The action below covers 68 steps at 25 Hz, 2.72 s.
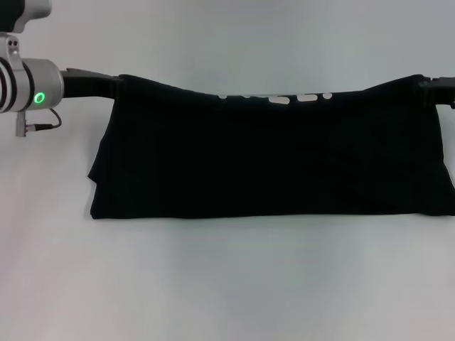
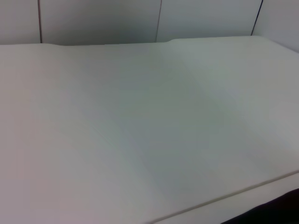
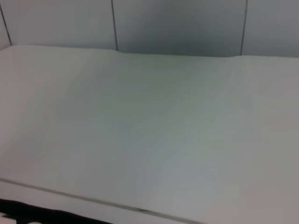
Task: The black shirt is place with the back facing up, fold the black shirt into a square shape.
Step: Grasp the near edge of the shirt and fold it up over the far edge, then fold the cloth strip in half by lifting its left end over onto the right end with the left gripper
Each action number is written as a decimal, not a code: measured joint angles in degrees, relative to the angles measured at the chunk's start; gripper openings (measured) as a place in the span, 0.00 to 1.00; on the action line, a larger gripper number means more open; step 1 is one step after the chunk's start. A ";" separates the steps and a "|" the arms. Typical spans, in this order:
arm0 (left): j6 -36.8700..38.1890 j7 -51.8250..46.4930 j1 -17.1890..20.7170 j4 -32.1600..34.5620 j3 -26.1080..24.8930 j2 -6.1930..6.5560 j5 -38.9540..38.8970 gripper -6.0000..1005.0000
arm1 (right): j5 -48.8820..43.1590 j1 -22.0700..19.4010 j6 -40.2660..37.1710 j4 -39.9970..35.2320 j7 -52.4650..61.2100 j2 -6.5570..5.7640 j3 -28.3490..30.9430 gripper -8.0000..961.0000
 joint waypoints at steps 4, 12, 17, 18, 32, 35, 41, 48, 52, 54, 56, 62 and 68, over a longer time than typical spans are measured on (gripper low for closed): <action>-2.07 -0.12 -0.14 -0.19 0.97 -0.53 0.00 0.00 | -0.20 -0.01 0.24 0.06 1.78 -0.15 -0.35 0.05; -10.47 -1.12 0.01 -1.04 1.89 -3.02 -0.01 0.14 | -0.33 -0.50 2.00 -0.34 7.39 -0.49 -5.13 0.13; -14.71 -3.00 0.05 -2.48 1.85 -3.28 -0.01 0.31 | -0.33 -0.96 3.36 -1.81 8.03 -0.25 -5.84 0.36; -15.19 -3.64 0.18 -2.45 1.84 -3.40 -0.01 0.33 | -0.32 -1.03 3.18 -2.11 8.37 -0.26 -5.86 0.39; 19.43 -12.34 11.52 16.35 1.02 -3.69 -2.99 0.76 | 3.89 -10.12 -28.28 -11.99 26.43 -3.43 -5.08 0.83; 23.38 -11.93 13.67 17.95 1.23 -3.76 -3.07 0.93 | 6.60 -12.83 -33.00 -12.18 26.02 -3.37 -5.04 0.85; 24.12 -11.88 16.87 18.24 0.71 -3.67 -2.39 0.93 | 8.07 -16.17 -36.97 -15.33 22.49 -0.73 -5.42 0.86; 24.24 -15.05 18.22 17.87 0.61 -3.72 1.31 0.93 | 7.91 -17.46 -37.16 -18.77 21.04 1.46 -5.18 0.86; 23.49 -16.25 17.85 15.69 0.77 -3.76 2.46 0.93 | 7.87 -17.06 -37.16 -18.54 21.84 1.03 -5.45 0.86; 22.96 -16.70 17.58 14.65 1.03 -3.78 2.64 0.93 | 7.83 -16.80 -37.34 -18.80 22.06 0.99 -5.76 0.86; 22.45 -16.74 17.41 13.91 1.20 -3.78 2.67 0.93 | 7.81 -16.47 -37.30 -18.91 22.14 0.99 -5.87 0.86; 21.68 -16.41 17.17 12.60 1.90 -3.82 2.92 0.93 | 7.72 -15.87 -36.64 -18.94 22.16 0.75 -5.91 0.86; 21.40 -16.23 17.07 12.22 2.58 -3.84 2.99 0.93 | 7.72 -15.56 -36.26 -18.95 22.19 0.61 -5.94 0.86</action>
